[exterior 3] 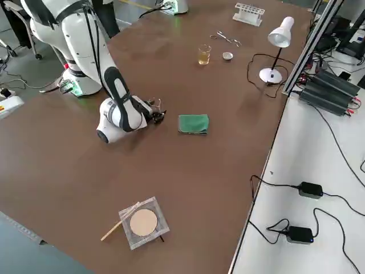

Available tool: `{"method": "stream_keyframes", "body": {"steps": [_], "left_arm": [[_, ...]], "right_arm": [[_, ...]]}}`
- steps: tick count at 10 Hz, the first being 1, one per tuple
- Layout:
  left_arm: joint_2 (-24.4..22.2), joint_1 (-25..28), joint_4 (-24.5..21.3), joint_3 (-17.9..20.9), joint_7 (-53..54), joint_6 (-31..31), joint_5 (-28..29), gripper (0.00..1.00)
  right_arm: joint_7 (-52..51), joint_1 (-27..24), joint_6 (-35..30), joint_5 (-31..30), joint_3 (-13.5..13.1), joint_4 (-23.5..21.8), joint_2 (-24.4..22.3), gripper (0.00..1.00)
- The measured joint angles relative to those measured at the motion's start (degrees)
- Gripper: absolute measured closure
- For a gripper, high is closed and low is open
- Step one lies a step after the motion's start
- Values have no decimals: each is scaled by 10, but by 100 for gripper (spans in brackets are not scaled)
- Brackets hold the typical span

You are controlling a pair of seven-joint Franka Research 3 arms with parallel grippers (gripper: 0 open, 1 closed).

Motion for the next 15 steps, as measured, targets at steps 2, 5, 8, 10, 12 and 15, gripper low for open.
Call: {"method": "stream_keyframes", "body": {"steps": [2, 5, 8, 10, 12, 15], "left_arm": [[-8, 1, 1, 0, -11, -18, -2, 79], [-33, 1, 1, -1, -19, -22, -2, 79], [-60, -43, 2, -1, -37, -9, -2, 79], [-88, -86, 0, -2, -42, 57, 0, 79], [-109, -138, -12, -5, -70, 100, 0, 79], [-121, -238, -20, -8, -113, 192, -11, 79]], "right_arm": [[0, 2, 0, 3, 0, 0, 0, 15], [0, 3, 1, 5, 0, 0, 1, 37], [0, 7, 1, 11, 0, 0, 1, 47], [0, 11, 1, 16, 0, 0, 1, 59], [0, 22, 0, 31, 1, 0, 1, 62], [11, 46, 0, 57, 10, 1, 1, 62]]}}
